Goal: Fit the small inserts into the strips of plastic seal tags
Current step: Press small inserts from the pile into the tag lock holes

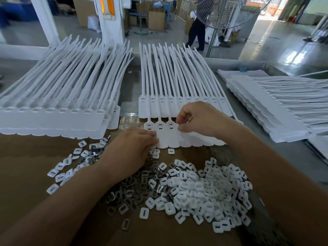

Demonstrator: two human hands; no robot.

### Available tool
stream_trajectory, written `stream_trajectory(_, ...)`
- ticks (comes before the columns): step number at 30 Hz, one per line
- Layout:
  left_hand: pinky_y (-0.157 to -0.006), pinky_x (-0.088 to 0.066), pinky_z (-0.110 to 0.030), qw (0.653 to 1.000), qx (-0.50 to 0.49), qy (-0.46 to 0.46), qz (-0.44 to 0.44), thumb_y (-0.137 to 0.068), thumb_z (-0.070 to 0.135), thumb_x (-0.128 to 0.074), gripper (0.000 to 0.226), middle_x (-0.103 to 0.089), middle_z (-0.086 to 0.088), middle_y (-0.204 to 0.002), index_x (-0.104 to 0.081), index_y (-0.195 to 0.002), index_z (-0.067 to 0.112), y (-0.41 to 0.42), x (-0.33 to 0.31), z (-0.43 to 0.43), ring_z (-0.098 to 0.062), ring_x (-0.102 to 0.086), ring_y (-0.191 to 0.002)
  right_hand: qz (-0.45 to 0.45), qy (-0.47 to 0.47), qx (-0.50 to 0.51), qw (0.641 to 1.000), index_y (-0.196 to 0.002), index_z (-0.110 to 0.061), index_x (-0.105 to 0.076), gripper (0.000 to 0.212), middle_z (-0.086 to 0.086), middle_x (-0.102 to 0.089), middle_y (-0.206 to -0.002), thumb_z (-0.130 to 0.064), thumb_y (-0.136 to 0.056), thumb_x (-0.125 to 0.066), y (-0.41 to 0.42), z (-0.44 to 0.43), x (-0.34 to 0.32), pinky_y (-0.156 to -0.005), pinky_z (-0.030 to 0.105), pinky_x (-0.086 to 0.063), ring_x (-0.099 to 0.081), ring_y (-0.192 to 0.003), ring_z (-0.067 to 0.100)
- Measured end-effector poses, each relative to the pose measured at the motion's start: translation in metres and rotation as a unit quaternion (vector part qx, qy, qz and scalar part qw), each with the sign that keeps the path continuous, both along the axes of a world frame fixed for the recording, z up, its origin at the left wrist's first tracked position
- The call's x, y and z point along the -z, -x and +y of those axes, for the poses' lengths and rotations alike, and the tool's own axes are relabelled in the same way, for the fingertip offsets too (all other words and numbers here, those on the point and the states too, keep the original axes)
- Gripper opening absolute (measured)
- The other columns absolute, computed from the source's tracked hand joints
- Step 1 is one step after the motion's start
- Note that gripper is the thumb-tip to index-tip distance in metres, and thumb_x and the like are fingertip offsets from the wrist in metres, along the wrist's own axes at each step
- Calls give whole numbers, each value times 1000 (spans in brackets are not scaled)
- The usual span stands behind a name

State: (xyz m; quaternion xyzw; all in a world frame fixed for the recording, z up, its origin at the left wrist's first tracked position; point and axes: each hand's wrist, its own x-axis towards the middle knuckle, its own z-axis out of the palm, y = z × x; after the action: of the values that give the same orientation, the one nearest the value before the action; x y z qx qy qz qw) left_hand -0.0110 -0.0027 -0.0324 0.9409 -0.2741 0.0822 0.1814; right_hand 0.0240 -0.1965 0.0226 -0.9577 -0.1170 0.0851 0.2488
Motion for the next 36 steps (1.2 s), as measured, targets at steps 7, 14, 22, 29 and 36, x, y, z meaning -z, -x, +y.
stream_trajectory(7,-100,-23,-18,1000,-7,9,5,-92,25,-46,29,-52,11,-130,-60,-118,27,0,1,-1,-9,-42,-122,103,47,-37,993,-80,-35,-61,17,-16,-64,-83,-23,-75,-74,41,-38,0,-70,12,-43,-58,-76,-6)
stream_trajectory(14,-93,-17,-11,1000,-13,1,6,-93,26,-43,31,-49,14,-132,-57,-121,29,-2,1,-2,-6,-39,-123,121,63,-14,991,-87,-35,-63,27,-17,-63,-84,-11,-77,-72,54,-57,2,-62,2,-44,-56,-73,-11)
stream_trajectory(22,-97,-22,-15,1000,-13,3,3,-93,26,-45,30,-51,13,-131,-58,-120,28,-2,2,-2,-7,-41,-122,73,103,-28,992,-73,-34,-54,24,-16,-57,-77,-17,-80,-69,51,-53,8,-56,2,-39,-51,-70,-7)
stream_trajectory(29,-99,-25,-19,1000,-15,8,3,-93,26,-46,29,-52,13,-130,-60,-118,28,-2,3,-2,-8,-42,-122,17,12,-4,1000,-73,-35,-59,20,-13,-60,-73,-19,-82,-67,45,-49,5,-60,2,-40,-53,-67,-11)
stream_trajectory(36,-94,-21,-14,1000,-14,11,4,-92,25,-49,27,-53,13,-128,-62,-116,27,-1,3,-1,-8,-43,-120,-52,-64,34,996,-69,-34,-64,15,-12,-68,-76,-26,-81,-69,26,-33,9,-54,4,-41,-60,-68,-1)
